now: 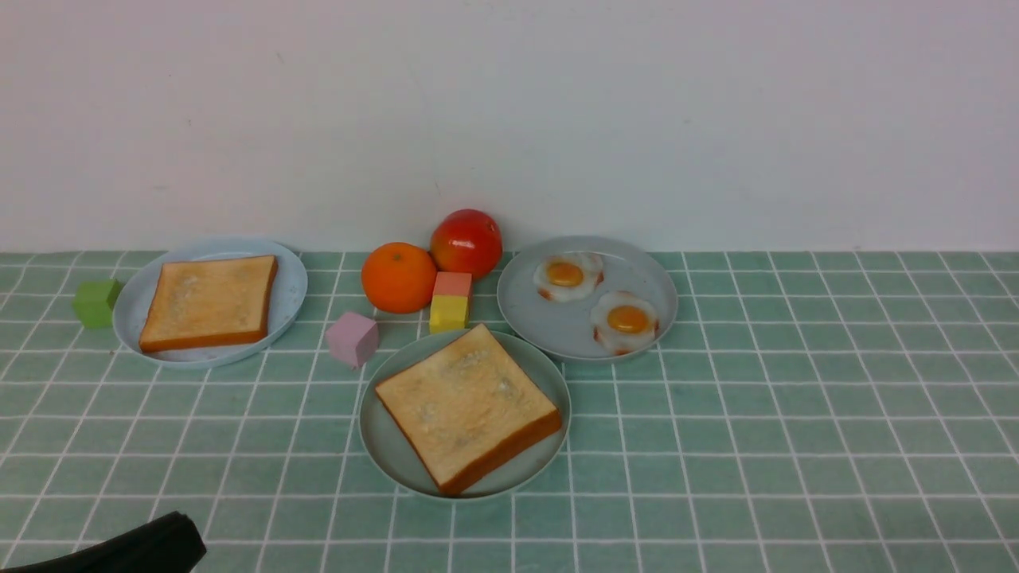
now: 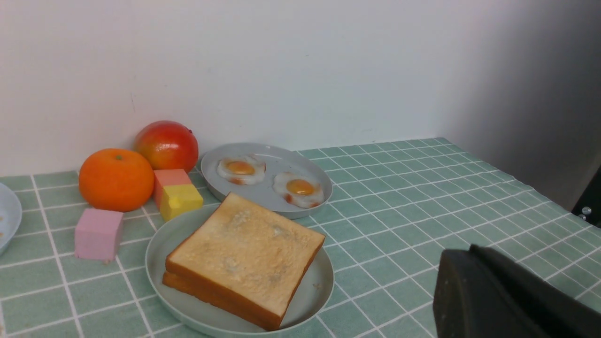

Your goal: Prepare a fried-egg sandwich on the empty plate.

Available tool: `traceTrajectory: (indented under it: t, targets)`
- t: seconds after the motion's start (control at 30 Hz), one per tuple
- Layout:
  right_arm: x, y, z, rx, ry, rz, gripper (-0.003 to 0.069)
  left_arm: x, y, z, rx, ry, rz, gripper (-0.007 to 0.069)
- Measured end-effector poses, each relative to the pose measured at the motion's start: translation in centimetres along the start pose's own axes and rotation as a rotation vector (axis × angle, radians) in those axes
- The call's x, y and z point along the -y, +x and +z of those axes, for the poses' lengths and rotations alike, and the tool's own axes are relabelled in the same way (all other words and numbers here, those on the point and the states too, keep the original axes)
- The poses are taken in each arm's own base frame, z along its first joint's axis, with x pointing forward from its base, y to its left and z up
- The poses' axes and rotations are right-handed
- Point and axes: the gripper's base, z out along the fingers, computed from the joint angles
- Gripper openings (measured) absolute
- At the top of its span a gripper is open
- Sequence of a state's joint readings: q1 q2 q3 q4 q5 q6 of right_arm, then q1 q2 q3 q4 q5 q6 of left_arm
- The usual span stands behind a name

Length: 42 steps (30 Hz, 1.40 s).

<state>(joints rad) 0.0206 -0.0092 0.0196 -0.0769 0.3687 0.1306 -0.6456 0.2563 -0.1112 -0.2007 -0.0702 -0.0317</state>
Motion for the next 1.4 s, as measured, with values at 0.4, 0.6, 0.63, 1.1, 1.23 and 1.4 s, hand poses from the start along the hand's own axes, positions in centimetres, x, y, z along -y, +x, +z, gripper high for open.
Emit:
traceTrajectory:
  t: [0.4,0.6,0.63,1.1,1.23,1.4]
  targets:
    - [-0.1,0.0,0.0,-0.001,-0.007,-0.005,-0.0014,0.0,0.0,0.0,0.000,0.000,0.000,-0.0010]
    - [-0.1,0.0,0.0,-0.001,-0.007,-0.004,-0.0014,0.0,0.0,0.0,0.000,0.000,0.000,-0.0005]
    - [-0.1,0.0,0.0,-0.001,-0.007,-0.004,-0.0014,0.0,0.0,0.0,0.000,0.000,0.000,-0.0003]
    - [-0.1,0.0,0.0,-0.001,-0.008,-0.004,-0.0007,-0.2,0.3,0.0,0.053,-0.007,0.012,0.0004]
    - [-0.1,0.0,0.0,-0.003,-0.008,-0.003,-0.0003,-1.2,0.4,-0.9,0.187,-0.096,0.009,-0.0003]
    - [-0.1,0.0,0.0,-0.003,-0.008,-0.001,0.0000,-2.5,2.0,-2.5,0.197,-0.308,0.039,-0.0013]
